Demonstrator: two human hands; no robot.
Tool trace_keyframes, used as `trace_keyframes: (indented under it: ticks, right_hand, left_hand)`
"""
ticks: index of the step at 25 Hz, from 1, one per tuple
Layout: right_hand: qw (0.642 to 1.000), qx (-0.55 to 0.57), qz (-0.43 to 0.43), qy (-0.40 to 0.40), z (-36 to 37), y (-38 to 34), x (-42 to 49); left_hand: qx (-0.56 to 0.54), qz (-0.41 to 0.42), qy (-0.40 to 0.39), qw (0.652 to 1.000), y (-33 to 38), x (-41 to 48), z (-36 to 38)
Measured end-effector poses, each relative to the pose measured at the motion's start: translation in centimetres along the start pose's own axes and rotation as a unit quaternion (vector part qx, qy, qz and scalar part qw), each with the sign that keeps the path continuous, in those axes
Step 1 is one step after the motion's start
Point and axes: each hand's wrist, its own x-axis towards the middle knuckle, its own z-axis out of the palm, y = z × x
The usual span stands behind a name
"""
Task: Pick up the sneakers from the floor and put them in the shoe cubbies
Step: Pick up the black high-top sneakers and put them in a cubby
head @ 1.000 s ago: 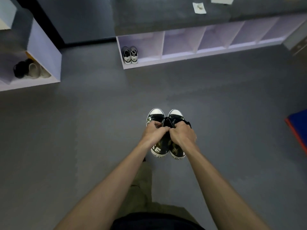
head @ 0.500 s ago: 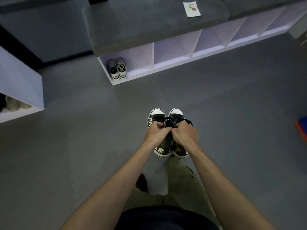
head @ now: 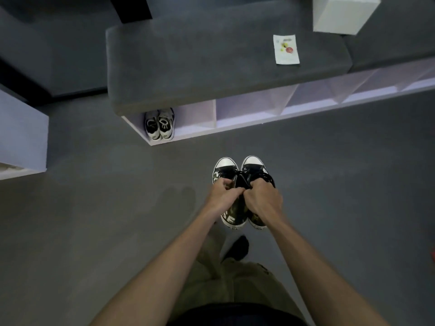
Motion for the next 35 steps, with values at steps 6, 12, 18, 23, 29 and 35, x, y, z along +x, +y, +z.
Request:
trace_keyframes:
  ticks: [6, 12, 18, 23, 29, 35]
  right_hand:
    - [0.999, -0.016, 0.033, 0.003, -3.4, -3.4, 14.7]
    - [0.999, -0.013, 0.05, 0.007, -0.6, -5.2, 31.9]
    - [0.999, -0.021, 0.006, 0.038, 7.0, -5.5, 51.2]
    - [0.997, -0.043, -0.05, 0.031, 13.2, -6.6, 64.7]
    - [0.991, -0.047, -0.095, 0.079, 18.4, -7.9, 74.1]
    - [0.989, 0.018, -0.13, 0.072, 22.1, -7.4, 76.9]
  left_hand:
    - [0.002, -0.014, -0.019, 1.0, 7.9, 13.3, 1.0]
    - [0.01, -0.007, -0.023, 1.0, 11.0, 30.6, 2.3]
    - [-0.028, -0.025, 0.04, 0.999, 9.4, 51.5, 3.7]
    - [-0.057, 0.025, 0.125, 0.99, 7.8, 64.3, 5.0]
    - [-0.057, 0.073, 0.165, 0.982, 6.5, 73.6, 5.0]
    - [-0.005, 0.06, 0.153, 0.986, 5.7, 76.6, 4.6]
